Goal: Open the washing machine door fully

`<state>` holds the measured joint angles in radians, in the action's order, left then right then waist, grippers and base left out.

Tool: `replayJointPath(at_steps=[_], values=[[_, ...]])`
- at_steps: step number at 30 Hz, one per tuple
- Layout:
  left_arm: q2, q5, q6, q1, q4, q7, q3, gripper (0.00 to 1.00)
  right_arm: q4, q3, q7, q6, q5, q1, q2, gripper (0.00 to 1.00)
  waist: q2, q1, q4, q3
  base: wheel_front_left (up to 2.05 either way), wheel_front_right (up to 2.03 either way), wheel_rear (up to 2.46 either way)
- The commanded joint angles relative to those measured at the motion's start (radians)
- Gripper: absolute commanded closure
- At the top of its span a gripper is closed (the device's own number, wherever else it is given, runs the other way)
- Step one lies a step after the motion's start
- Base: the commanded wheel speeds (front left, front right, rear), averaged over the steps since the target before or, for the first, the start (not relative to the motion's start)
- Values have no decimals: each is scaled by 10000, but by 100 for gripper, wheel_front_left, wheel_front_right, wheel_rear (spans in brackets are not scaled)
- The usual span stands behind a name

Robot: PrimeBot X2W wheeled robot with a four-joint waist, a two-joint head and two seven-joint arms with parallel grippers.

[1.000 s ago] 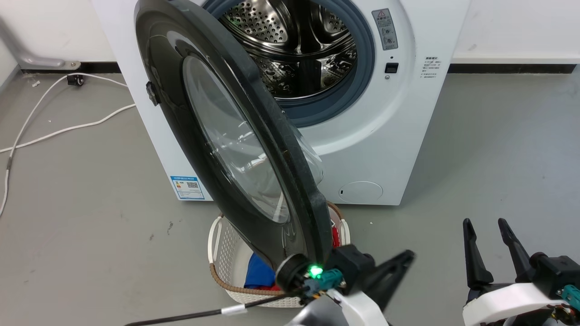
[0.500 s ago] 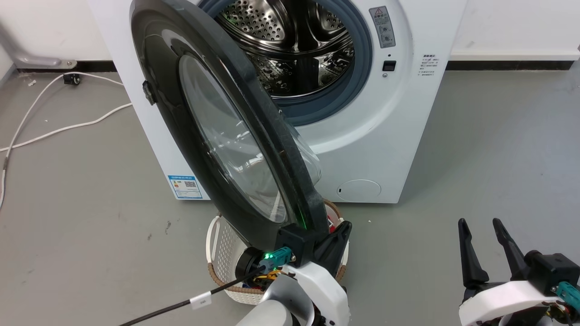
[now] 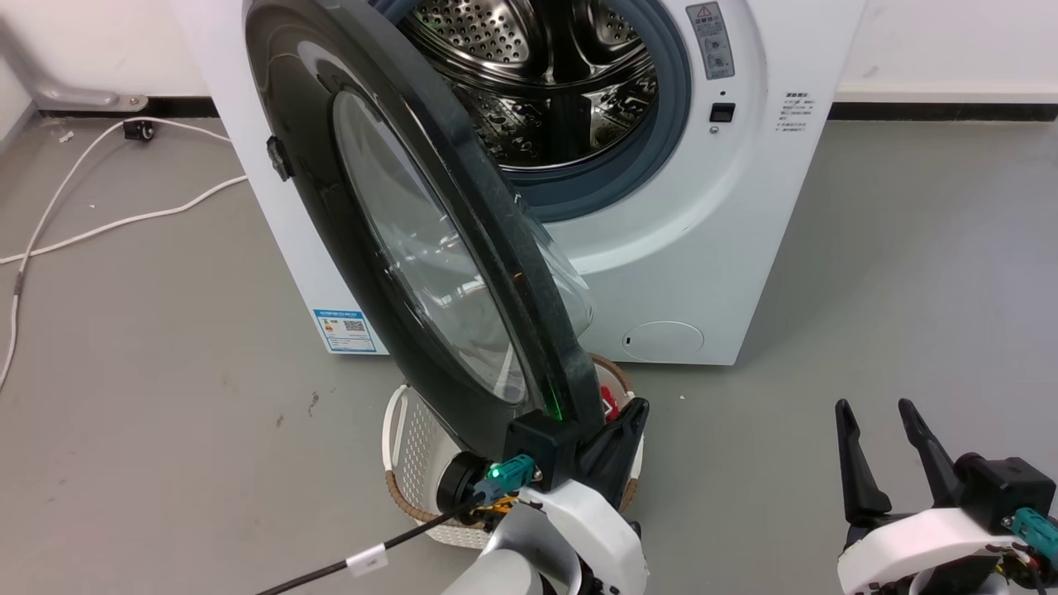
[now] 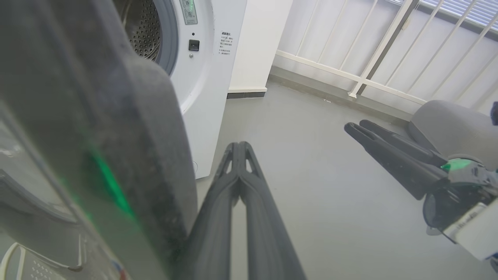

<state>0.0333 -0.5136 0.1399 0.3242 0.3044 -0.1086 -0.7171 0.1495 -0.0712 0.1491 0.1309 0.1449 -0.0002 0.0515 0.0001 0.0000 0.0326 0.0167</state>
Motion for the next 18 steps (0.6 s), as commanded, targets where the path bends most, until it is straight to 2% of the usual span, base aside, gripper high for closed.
replayJointPath(at_steps=[1,13,18], values=[[523,16,380,-44,96,-38,435,100,48,11,45,-2,51,-146,-25,0,-1,0,67,6,0,0,0],[897,322,631,-504,-1069,220,35,100,238,-90,76,-2,151,-98,-24,0,-1,0,797,-75,0,0,0],[948,621,582,-697,-1756,521,-517,100,231,-159,42,-2,69,-13,-24,0,-1,0,1336,-76,0,0,0]])
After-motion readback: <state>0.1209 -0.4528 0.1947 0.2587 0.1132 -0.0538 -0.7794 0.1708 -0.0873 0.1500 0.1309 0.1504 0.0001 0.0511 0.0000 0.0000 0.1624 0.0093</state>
